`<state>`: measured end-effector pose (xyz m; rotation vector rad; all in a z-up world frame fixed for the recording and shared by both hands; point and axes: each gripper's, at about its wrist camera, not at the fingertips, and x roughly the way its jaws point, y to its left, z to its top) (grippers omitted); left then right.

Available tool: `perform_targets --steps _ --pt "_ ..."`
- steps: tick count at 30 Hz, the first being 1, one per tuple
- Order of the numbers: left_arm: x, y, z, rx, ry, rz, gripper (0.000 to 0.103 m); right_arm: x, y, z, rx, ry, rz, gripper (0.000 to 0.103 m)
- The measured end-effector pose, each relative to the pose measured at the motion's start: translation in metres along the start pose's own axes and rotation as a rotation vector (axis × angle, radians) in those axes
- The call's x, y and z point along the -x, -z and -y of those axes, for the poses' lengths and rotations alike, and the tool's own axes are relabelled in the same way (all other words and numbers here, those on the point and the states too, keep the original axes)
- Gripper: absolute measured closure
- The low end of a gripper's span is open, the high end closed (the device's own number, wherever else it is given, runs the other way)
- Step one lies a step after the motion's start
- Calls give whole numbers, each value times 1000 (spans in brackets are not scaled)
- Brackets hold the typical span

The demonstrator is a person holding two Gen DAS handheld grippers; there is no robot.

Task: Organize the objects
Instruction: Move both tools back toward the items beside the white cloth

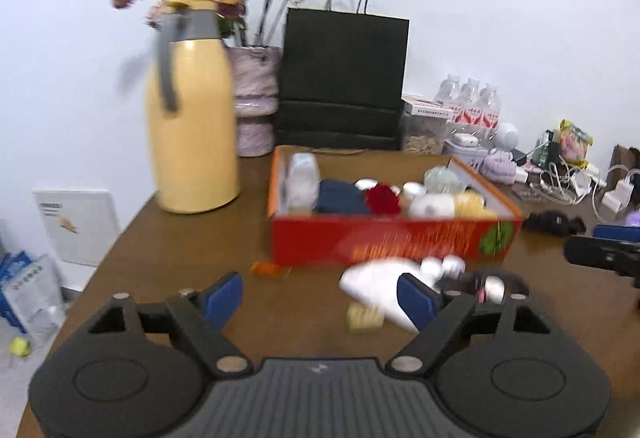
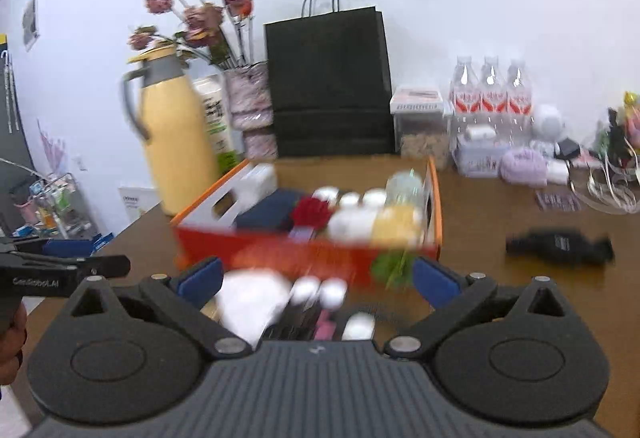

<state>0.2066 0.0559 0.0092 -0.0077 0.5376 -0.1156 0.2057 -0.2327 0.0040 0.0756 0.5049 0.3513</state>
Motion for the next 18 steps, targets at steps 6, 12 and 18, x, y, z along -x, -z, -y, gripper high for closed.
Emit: perform_targets --steps 6,12,18 --pt "47 55 -1 47 -27 -26 18 40 55 -37 78 55 -47 0" --pt "62 65 -3 26 -37 -8 18 64 68 -52 123 49 -27 0" --pt "39 65 -11 36 -41 6 20 48 65 -57 122 36 -15 3"
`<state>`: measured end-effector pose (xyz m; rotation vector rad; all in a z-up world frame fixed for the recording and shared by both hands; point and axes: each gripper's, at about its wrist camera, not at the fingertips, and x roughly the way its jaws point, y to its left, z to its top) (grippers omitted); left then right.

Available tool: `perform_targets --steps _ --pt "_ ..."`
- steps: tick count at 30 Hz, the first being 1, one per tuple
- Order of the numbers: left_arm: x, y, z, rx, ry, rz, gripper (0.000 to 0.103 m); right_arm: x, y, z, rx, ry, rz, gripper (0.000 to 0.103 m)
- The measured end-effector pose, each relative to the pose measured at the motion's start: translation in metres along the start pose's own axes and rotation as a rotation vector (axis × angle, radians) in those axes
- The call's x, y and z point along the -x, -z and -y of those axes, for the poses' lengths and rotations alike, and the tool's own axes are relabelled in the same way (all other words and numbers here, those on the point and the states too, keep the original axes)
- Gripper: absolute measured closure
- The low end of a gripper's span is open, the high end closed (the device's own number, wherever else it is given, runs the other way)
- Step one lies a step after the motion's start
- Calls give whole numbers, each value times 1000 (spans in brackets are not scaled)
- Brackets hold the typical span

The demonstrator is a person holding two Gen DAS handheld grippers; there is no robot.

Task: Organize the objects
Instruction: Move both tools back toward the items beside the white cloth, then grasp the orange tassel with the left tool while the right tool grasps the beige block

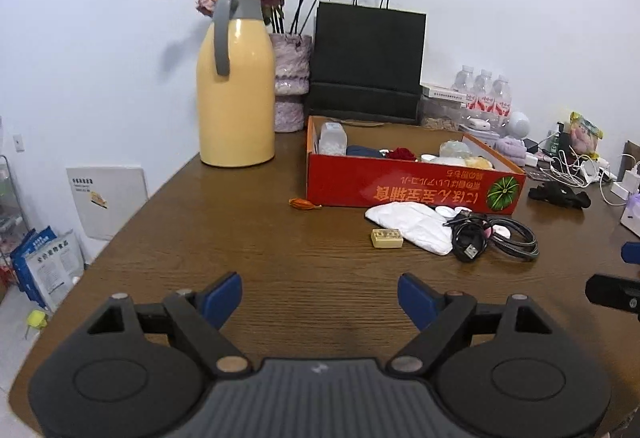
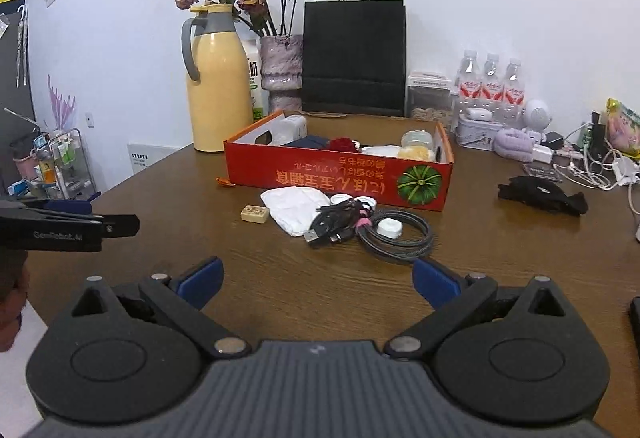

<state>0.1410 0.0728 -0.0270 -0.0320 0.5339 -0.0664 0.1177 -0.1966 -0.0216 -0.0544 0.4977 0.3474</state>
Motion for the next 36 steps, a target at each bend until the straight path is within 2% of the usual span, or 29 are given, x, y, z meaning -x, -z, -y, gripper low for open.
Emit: perform_targets --steps 2,4,6,9,11,15,21,23,26,28,33,36 --pt "-16 -3 -3 -23 10 -14 22 -11 -4 -4 15 -23 2 4" --pt "-34 -10 -7 -53 1 -23 29 -28 -11 -10 31 -36 -9 5" --pt "-52 -18 -10 -90 -4 -22 32 -47 -17 -16 52 -53 -11 10" --pt "-79 -31 -17 -138 43 7 31 -80 -28 -28 82 -81 -27 19" --pt "-104 -42 -24 -128 75 -4 31 -104 -32 -36 82 -90 -45 21" --pt "-150 -56 -26 -140 74 -19 31 -151 -34 -54 55 -118 -104 32" --pt "-199 -68 -31 -153 83 -79 35 -189 -37 -72 43 -56 -148 50" --pt "-208 -70 -35 -130 106 -112 43 -196 -37 -73 26 -53 -161 60" --pt "-214 -72 -39 -104 123 -125 47 -200 -35 -75 24 -32 -158 64" --pt "-215 -72 -38 -117 115 -119 62 -199 -33 -74 13 -17 -146 70" --pt "-213 -72 -37 -124 124 -113 64 -201 -33 -71 -35 -19 -135 70" --pt "-205 -70 -39 -108 108 -83 64 -198 -34 -72 -35 -18 -130 70"
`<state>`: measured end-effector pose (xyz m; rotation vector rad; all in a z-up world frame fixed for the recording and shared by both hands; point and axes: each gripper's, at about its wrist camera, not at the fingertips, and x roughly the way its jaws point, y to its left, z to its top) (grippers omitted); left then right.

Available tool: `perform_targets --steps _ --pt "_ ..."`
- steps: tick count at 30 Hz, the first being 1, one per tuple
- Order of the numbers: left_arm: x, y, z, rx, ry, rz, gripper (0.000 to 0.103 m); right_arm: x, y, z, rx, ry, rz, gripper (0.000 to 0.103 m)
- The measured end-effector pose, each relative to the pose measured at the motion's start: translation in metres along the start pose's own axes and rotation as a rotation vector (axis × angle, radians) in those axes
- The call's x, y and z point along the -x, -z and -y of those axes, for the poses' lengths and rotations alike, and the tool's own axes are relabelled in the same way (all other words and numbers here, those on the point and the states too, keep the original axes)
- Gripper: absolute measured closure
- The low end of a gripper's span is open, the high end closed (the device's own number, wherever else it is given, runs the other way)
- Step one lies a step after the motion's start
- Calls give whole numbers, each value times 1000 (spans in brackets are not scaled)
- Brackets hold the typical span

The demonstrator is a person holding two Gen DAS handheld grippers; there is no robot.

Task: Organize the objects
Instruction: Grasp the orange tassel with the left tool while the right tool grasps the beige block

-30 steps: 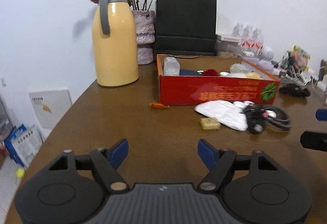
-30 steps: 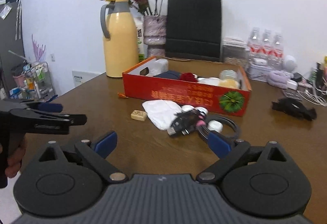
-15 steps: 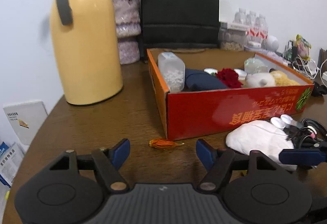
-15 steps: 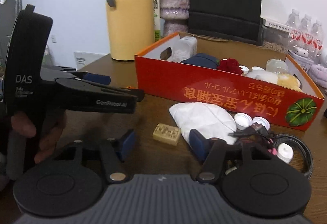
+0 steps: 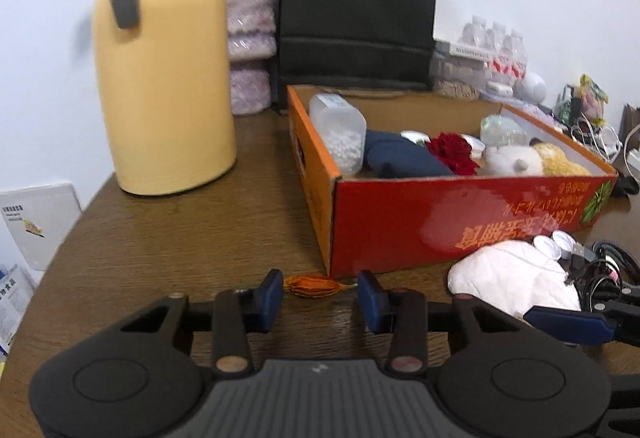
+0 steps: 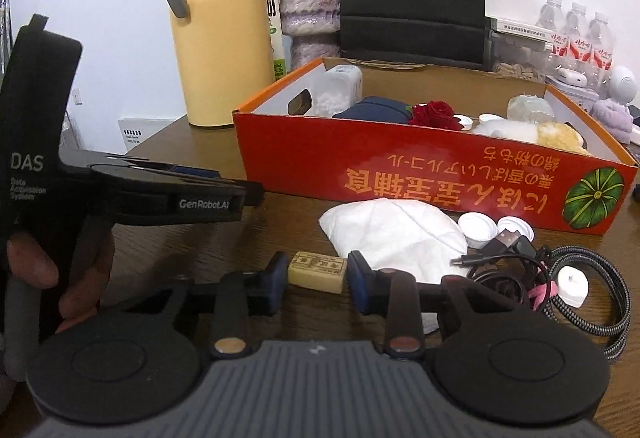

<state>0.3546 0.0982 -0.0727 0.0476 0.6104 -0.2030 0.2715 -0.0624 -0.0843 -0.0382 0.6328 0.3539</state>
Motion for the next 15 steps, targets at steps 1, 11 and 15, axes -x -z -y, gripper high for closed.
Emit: perform_targets --steps 1,11,15 --pt "4 1 1 -1 -1 5 64 1 0 0 -2 0 1 70" --pt "86 10 27 2 -11 72 64 58 -1 1 0 -8 79 70" --pt "133 17 43 20 1 113 64 99 2 7 3 -19 114 70"
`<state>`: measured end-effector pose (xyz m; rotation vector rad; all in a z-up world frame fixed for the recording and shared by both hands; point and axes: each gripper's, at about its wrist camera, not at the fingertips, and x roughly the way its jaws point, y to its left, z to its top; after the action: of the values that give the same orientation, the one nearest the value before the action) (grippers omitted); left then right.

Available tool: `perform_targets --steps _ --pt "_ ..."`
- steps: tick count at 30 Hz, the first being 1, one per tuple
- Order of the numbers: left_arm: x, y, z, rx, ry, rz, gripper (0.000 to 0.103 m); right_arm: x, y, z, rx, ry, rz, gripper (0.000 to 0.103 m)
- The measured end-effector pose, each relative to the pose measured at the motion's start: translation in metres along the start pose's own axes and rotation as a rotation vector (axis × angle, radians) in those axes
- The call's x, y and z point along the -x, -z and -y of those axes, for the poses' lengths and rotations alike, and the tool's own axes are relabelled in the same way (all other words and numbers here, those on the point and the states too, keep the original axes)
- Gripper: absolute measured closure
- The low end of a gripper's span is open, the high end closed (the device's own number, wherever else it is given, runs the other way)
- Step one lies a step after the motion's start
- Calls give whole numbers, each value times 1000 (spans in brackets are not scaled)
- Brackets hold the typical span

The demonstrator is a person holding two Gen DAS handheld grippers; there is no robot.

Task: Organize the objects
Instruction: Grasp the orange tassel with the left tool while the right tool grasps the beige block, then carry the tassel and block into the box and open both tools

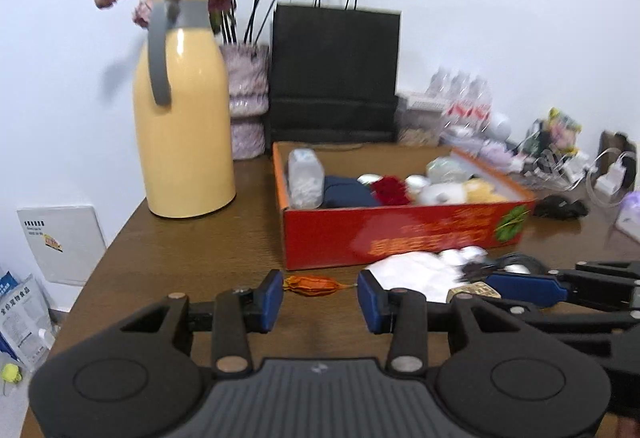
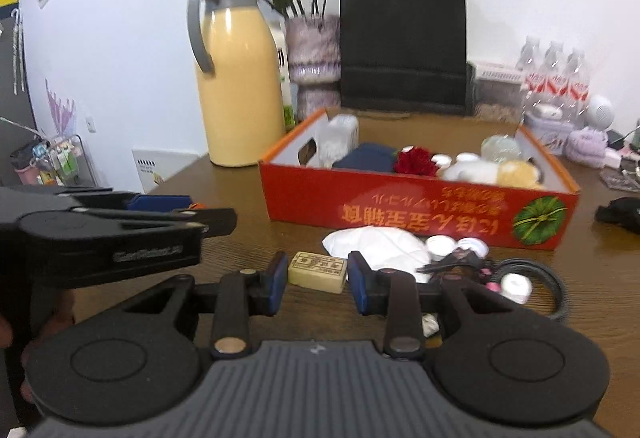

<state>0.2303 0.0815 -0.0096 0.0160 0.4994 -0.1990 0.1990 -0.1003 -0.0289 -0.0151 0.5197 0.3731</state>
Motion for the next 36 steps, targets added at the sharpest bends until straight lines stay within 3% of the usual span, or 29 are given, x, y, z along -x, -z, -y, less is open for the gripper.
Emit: perform_targets --steps 10,18,27,36 --pt "99 29 47 44 4 76 63 115 19 26 16 26 67 70" --pt "119 29 73 15 35 103 63 140 25 44 -20 57 106 70" --pt "84 11 72 -12 39 91 63 114 11 50 2 59 111 70" --pt "-13 -61 52 -28 -12 85 63 27 -62 83 24 29 102 70"
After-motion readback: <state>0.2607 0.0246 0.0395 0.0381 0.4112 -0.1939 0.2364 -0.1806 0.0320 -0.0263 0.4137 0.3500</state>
